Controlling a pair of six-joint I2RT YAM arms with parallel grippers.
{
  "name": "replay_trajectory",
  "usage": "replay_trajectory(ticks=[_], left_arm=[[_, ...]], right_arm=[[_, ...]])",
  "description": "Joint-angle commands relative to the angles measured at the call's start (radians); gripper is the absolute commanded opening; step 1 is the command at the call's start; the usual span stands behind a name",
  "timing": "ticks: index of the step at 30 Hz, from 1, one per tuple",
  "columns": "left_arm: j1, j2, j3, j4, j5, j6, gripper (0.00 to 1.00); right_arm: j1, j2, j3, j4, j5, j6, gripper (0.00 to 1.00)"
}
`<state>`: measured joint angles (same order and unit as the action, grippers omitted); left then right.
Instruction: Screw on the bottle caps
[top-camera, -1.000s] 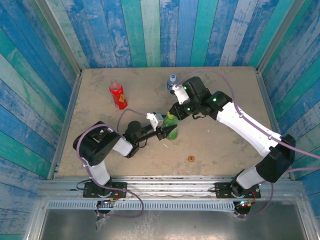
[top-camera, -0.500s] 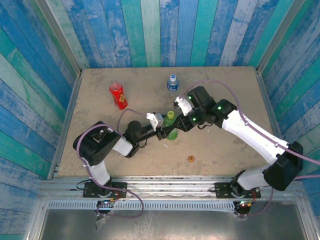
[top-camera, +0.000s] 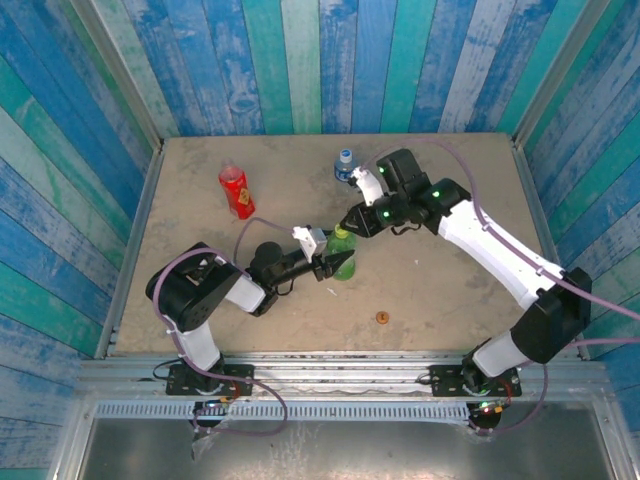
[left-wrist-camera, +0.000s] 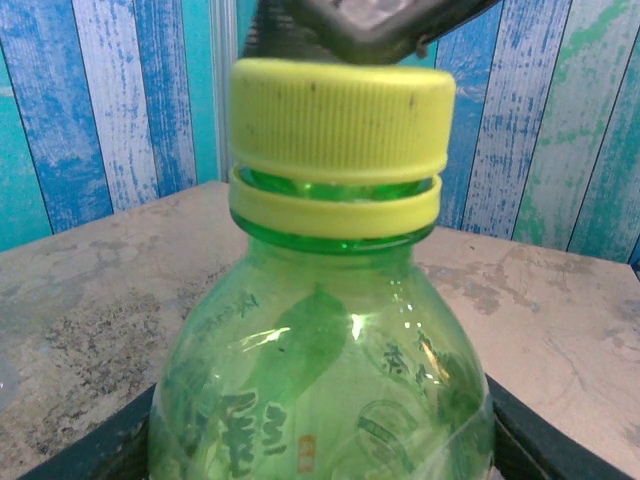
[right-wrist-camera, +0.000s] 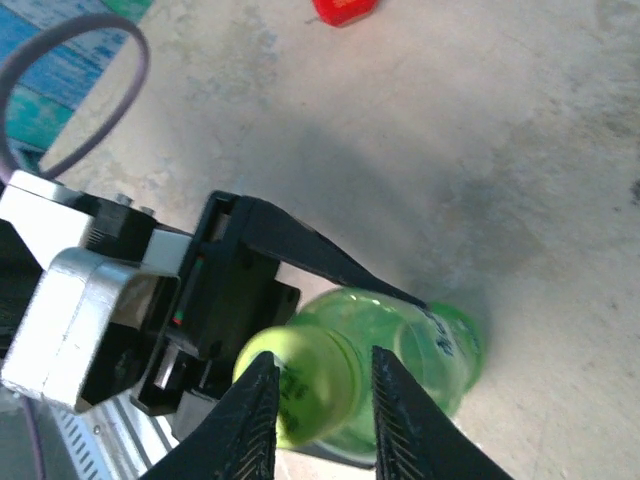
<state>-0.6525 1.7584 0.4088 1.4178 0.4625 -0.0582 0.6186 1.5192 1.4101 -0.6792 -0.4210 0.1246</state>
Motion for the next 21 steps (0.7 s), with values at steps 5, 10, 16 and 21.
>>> replay_trajectory(ticks=[5, 10, 16, 21], left_arm=[[0.002, 0.032, -0.027, -0.077, -0.002, 0.014, 0.6], [0.004, 0.029, -0.025, -0.084, -0.004, 0.015, 0.6], [0.003, 0.028, -0.025, -0.082, 0.006, 0.014, 0.6], [0.004, 0.024, -0.025, -0.083, 0.007, 0.016, 0.6]], right_arm=[[-0.001, -0.031, -0.057, -0.034, -0.109, -0.024, 0.19], [0.036, -0.097, -0.143, -0.044, -0.131, -0.036, 0.19], [0.042, -0.137, -0.132, -0.036, -0.083, -0.033, 0.21], [0.01, -0.106, -0.067, 0.005, 0.0, -0.005, 0.3]])
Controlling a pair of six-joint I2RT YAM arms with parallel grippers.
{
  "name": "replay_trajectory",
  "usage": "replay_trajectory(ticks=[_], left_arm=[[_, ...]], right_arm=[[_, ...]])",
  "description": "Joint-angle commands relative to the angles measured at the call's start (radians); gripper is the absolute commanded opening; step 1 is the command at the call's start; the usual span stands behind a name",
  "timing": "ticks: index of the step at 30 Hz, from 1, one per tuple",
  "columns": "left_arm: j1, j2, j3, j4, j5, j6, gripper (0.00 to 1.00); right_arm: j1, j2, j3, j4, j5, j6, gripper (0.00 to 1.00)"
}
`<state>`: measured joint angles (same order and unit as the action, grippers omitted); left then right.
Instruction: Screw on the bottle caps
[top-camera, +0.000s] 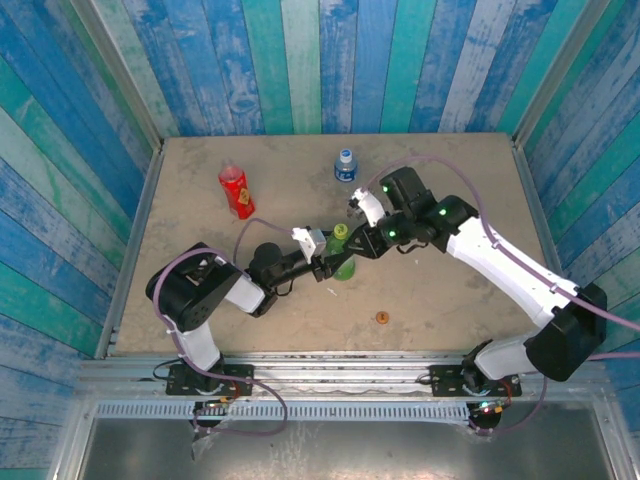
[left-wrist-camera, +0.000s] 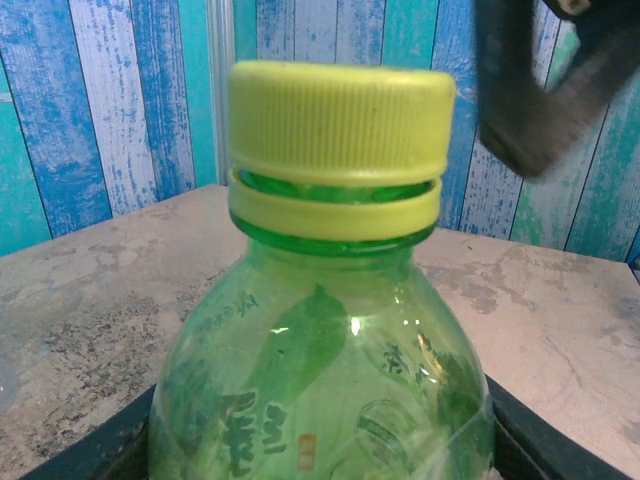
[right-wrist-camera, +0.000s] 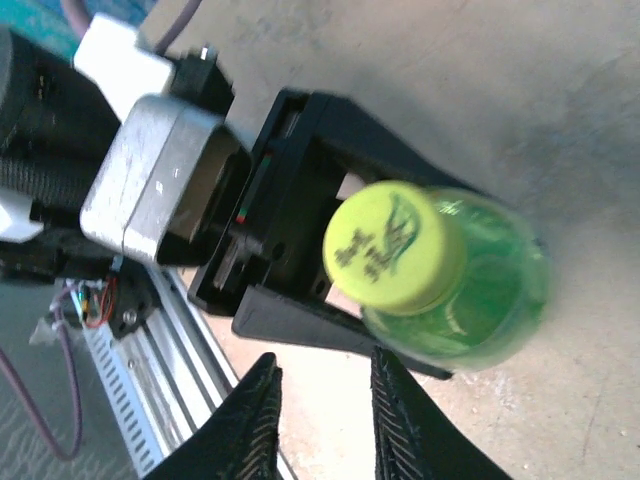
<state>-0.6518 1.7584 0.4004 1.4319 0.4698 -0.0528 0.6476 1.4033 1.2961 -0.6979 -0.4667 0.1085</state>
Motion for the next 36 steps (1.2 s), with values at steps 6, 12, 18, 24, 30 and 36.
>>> replay_trajectory(ticks=[6, 12, 18, 24, 30, 36], left_arm=[[0.003, 0.027, -0.011, -0.103, 0.003, 0.013, 0.6], [0.003, 0.025, -0.012, -0.105, 0.003, 0.015, 0.6], [0.002, 0.022, -0.005, -0.116, 0.0, 0.011, 0.6], [0.003, 0.018, 0.0, -0.131, 0.0, 0.012, 0.6], [0.003, 0.023, 0.006, -0.139, 0.007, 0.013, 0.6], [0.002, 0.019, 0.004, -0.142, 0.006, 0.019, 0.6]], right_arm=[[-0.032, 0.118, 0.145, 0.025, -0.002, -0.017, 0.32], [-0.033, 0.142, 0.158, -0.015, -0.055, -0.038, 0.26], [-0.031, 0.072, 0.025, 0.008, -0.136, -0.009, 0.21], [-0.019, -0.007, -0.074, 0.055, -0.152, 0.028, 0.13], [-0.013, -0.044, -0.071, 0.063, -0.107, 0.017, 0.14], [-0.037, -0.015, -0.001, 0.072, -0.014, 0.003, 0.28]])
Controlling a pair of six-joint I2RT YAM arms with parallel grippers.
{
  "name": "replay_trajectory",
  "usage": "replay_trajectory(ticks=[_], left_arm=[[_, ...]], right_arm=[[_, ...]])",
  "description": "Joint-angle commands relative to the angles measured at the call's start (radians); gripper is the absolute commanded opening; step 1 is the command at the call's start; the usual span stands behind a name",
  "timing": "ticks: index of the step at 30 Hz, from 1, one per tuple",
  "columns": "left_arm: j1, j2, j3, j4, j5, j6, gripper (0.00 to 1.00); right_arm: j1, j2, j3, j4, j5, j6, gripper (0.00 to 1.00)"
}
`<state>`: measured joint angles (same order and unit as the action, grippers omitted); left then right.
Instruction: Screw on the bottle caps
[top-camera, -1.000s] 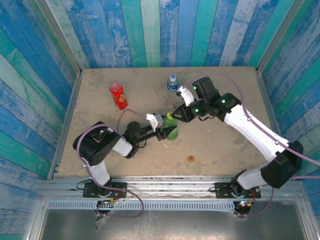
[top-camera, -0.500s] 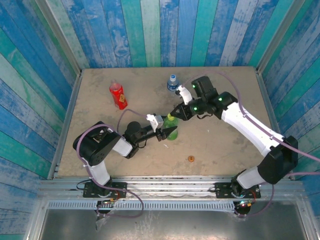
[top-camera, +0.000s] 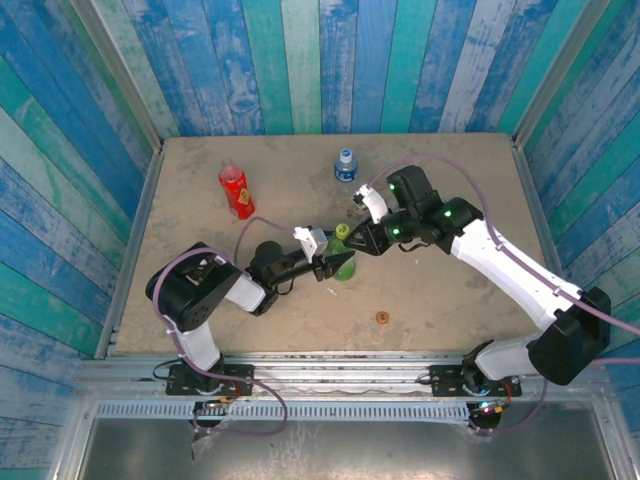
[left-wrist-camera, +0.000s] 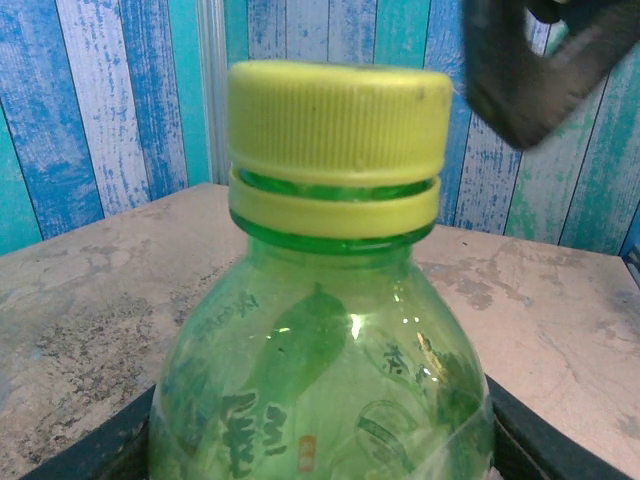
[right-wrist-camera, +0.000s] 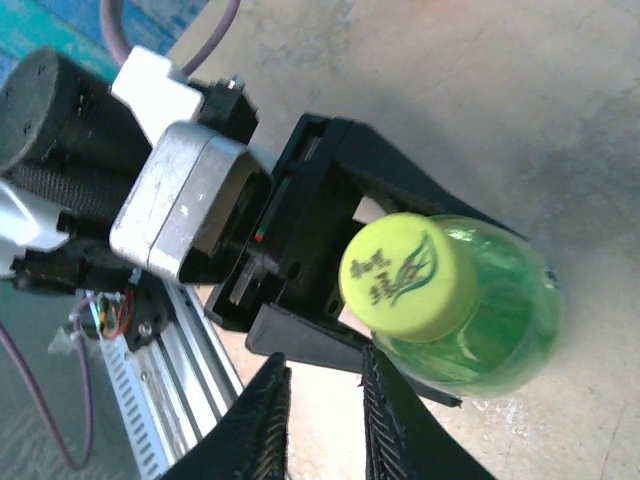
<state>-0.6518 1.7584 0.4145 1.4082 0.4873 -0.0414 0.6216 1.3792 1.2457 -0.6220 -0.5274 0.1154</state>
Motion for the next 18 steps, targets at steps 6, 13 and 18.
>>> replay_trajectory(ticks=[6, 13, 18], left_arm=[[0.003, 0.016, -0.011, -0.127, -0.01, 0.015, 0.6], [0.003, 0.012, -0.01, -0.124, -0.01, 0.013, 0.6], [0.002, -0.006, -0.01, -0.128, -0.01, 0.012, 0.6]], right_arm=[[-0.016, 0.097, 0.121, -0.008, 0.04, -0.016, 0.29], [-0.016, 0.063, 0.034, -0.006, -0.039, -0.004, 0.21], [0.003, -0.033, -0.071, 0.033, -0.086, 0.01, 0.16]])
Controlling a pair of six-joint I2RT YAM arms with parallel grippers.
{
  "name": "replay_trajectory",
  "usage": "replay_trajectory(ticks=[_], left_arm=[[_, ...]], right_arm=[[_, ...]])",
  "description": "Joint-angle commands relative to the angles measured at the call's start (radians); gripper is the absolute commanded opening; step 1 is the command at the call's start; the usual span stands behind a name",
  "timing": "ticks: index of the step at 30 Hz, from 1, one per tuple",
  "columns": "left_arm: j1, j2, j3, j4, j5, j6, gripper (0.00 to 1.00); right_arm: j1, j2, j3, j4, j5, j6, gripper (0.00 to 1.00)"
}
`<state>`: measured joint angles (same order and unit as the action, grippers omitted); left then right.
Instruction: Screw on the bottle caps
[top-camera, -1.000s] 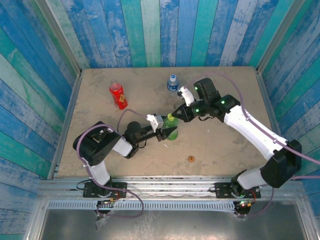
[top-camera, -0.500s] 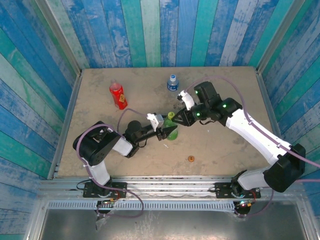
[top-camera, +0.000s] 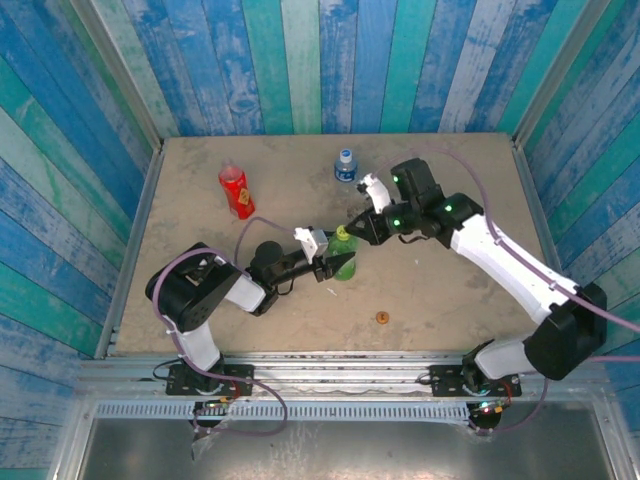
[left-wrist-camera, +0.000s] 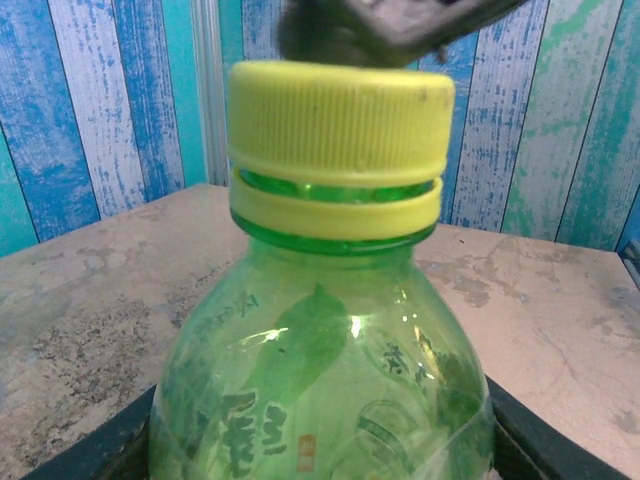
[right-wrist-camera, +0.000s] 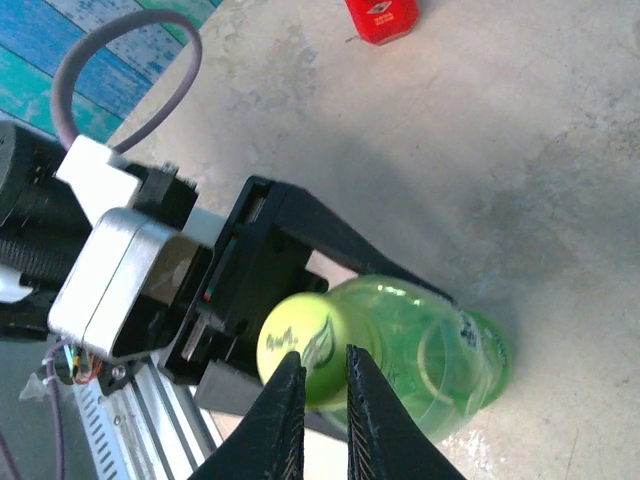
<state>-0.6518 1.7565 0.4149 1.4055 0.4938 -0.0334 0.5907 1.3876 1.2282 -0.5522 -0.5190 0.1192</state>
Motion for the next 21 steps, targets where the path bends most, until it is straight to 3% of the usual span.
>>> replay_trajectory(ticks=[1, 4, 10, 12, 15, 21], left_arm=[[0.003, -0.01, -0.011, -0.133, -0.012, 0.015, 0.59], [0.003, -0.046, -0.011, -0.187, -0.016, 0.061, 0.59], [-0.011, -0.185, 0.007, -0.396, -0.047, 0.214, 0.6], [-0.021, -0.233, 0.017, -0.476, -0.063, 0.263, 0.59], [-0.038, -0.297, 0.041, -0.601, -0.089, 0.337, 0.59], [-0.074, -0.366, 0.067, -0.777, -0.114, 0.44, 0.57]], right_arm=[[0.036, -0.061, -0.064, -0.037, -0.092, 0.0, 0.17], [0.038, -0.114, -0.07, -0.05, -0.041, -0.037, 0.24], [0.066, -0.227, -0.047, -0.116, 0.16, -0.241, 0.54], [0.09, -0.277, -0.072, -0.116, 0.171, -0.4, 0.57], [0.174, -0.318, -0.074, -0.152, 0.286, -0.587, 0.62], [0.246, -0.247, 0.026, -0.296, 0.362, -0.886, 0.65]])
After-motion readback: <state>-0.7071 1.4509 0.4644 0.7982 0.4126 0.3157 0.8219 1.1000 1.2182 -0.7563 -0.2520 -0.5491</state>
